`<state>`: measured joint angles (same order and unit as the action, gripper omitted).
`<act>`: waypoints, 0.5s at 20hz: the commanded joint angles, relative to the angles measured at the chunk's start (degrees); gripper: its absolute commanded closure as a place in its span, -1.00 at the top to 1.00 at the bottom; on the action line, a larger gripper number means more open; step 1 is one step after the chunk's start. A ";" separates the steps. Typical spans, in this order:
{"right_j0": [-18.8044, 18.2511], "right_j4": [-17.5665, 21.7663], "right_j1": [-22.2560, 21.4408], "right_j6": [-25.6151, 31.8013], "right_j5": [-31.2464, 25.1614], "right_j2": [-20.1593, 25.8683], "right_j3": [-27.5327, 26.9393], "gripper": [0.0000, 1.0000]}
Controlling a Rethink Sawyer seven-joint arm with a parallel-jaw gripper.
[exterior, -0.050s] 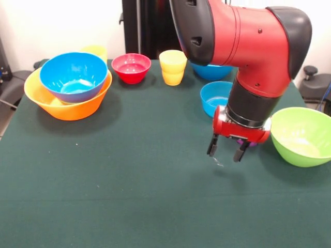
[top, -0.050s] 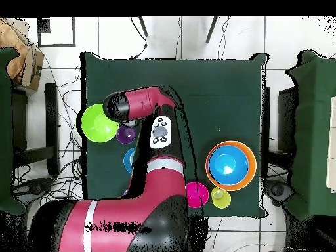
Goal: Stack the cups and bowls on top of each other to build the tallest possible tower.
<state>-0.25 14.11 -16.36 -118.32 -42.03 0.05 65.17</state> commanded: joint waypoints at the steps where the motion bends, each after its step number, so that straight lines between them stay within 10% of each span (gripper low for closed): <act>1: -1.58 2.95 -4.10 14.28 -4.61 7.63 1.36 1.00; 10: -2.48 4.87 -9.75 22.83 -6.50 12.85 5.77 1.00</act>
<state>-1.58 14.14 -22.07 -117.12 -42.34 4.73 66.36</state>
